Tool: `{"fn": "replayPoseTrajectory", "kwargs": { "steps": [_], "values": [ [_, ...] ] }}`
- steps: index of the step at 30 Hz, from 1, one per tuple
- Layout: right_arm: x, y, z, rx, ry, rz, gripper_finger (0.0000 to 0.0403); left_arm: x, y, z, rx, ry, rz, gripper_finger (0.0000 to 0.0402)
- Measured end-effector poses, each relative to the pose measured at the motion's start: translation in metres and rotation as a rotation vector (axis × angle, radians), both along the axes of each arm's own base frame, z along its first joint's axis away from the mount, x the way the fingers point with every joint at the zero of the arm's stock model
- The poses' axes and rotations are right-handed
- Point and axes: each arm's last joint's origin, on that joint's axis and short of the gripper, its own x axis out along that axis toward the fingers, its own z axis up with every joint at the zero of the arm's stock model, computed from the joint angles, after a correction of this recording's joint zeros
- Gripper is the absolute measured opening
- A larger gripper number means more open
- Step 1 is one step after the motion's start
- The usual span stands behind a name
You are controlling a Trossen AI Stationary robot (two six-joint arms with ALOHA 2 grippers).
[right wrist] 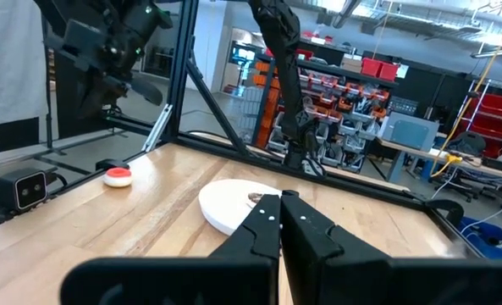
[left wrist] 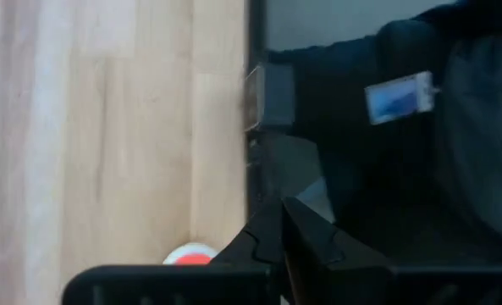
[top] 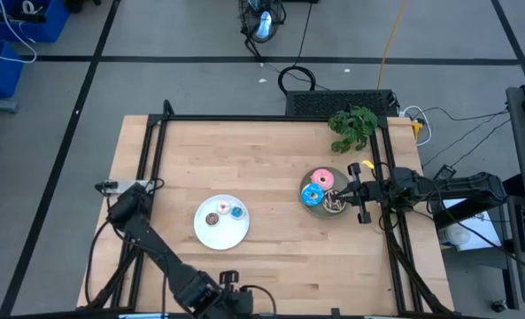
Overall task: Pick & Place donuts
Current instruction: Put the small red donut on the white plate
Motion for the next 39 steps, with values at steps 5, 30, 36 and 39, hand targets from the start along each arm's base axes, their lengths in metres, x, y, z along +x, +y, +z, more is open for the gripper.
{"fn": "replayPoseTrajectory", "kwargs": {
  "steps": [5, 30, 36, 39],
  "values": [
    [0.0, 0.0, 0.001, 0.0, -0.008, 0.0, 0.0, -0.006, 0.002, -0.003, 0.061, 0.001, 0.13, 0.0019],
    [0.0, 0.0, 0.002, -0.026, -0.024, -0.002, 0.0, -0.016, -0.023, -0.058, 0.112, 0.178, 0.142, 0.035],
    [0.0, 0.0, 0.002, -0.026, -0.028, -0.002, 0.0, -0.011, -0.017, -0.067, 0.13, 0.242, 0.106, 0.039],
    [0.0, 0.0, 0.002, -0.026, -0.031, -0.002, 0.0, -0.011, -0.013, -0.069, 0.152, 0.271, 0.113, 0.0394]
  ]
}}
